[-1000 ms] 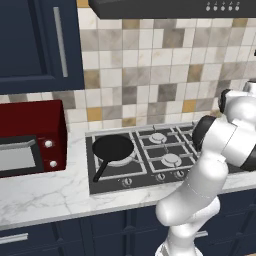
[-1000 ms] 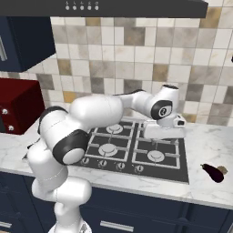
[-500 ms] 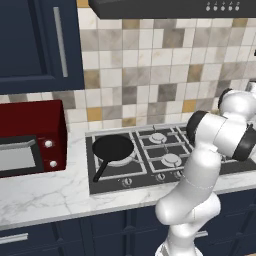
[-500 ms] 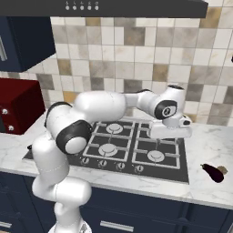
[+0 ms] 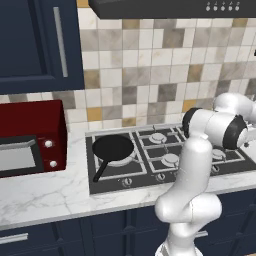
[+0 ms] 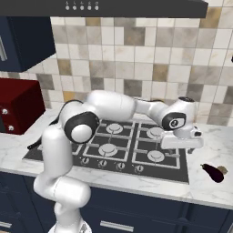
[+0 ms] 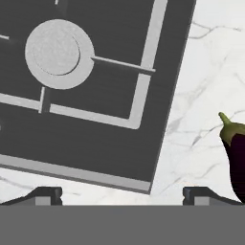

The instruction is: Put the garlic and eggplant in the pan. Then turn on the front left burner and set the heat to medium.

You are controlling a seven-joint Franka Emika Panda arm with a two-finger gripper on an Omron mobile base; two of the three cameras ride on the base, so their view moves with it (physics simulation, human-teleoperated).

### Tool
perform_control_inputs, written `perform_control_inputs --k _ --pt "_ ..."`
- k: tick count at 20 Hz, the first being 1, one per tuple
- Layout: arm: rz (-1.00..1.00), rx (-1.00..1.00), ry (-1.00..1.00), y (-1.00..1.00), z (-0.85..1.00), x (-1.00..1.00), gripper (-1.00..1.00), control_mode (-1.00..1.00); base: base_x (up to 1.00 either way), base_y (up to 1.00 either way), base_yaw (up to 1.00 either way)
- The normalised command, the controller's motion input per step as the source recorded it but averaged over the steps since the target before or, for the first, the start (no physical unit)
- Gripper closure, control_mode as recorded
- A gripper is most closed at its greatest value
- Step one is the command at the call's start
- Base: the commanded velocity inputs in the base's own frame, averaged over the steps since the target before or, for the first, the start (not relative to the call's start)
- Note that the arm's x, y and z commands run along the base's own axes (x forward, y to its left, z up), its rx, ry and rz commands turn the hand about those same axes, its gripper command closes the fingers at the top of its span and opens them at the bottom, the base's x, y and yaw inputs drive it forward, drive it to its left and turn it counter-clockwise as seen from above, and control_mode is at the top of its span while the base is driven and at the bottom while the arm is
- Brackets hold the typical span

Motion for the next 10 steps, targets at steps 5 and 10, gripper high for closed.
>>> perform_control_inputs --k 5,10 --pt "-0.06 0.00 0.00 -0.60 -0.14 0.00 -1.00 -1.00 0.00 0.00 0.00" --pt "-0.02 0.00 0.00 -0.44 -0.17 0.00 -1.00 -1.00 0.00 0.00 0.00"
